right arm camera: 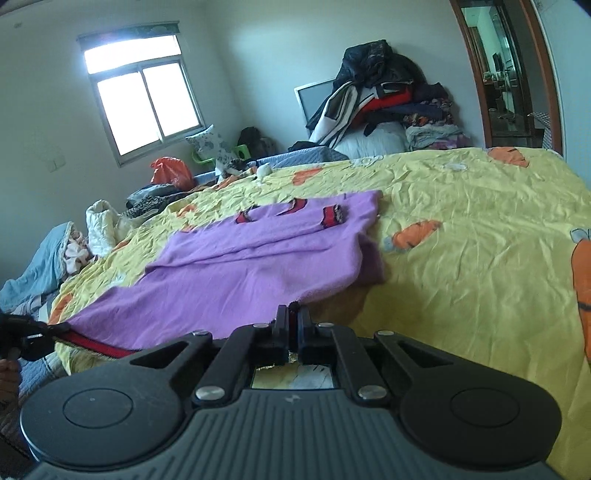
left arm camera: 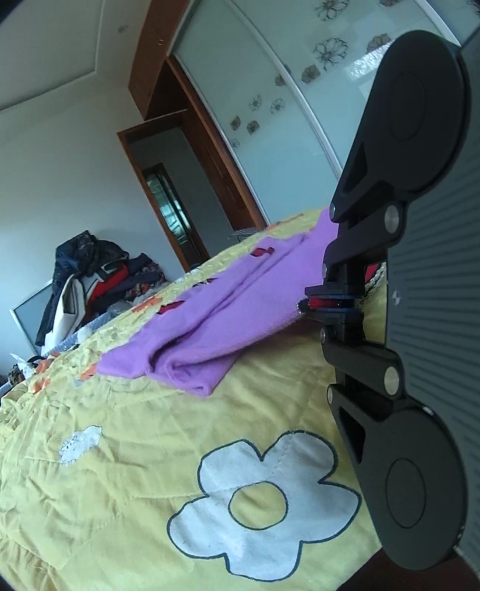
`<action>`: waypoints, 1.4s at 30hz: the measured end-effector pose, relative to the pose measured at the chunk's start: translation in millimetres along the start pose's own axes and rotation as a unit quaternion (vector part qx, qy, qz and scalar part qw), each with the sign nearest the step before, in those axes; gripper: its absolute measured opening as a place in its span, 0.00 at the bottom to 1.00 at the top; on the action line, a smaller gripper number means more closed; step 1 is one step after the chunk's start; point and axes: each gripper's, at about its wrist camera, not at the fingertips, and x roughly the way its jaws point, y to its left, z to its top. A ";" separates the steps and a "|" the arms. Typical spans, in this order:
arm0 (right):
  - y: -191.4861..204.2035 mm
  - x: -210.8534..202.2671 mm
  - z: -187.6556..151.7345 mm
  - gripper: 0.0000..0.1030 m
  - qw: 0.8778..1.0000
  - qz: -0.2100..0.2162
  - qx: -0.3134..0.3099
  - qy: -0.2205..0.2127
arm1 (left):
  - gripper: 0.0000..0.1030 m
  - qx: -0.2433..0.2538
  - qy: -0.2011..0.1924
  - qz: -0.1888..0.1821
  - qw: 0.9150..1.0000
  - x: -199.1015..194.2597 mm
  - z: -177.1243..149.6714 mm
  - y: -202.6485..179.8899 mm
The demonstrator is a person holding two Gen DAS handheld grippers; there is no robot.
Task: Fold small clothes
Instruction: 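Lift the red hem with both grippers and carry it toward the collar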
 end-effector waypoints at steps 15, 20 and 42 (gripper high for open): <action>7.0 -42.5 8.6 0.03 0.999 0.026 0.011 -0.028 | 0.03 -0.035 -0.029 -0.045 0.998 -41.3 -25.5 -16.3; -12.9 -5.8 30.0 0.03 0.999 0.030 0.024 -0.026 | 0.03 -0.078 -0.053 -0.051 0.994 -27.4 1.1 -0.1; -91.9 219.1 141.7 0.03 0.996 0.002 0.068 0.063 | 0.03 -0.064 -0.018 0.003 0.998 159.9 193.7 2.5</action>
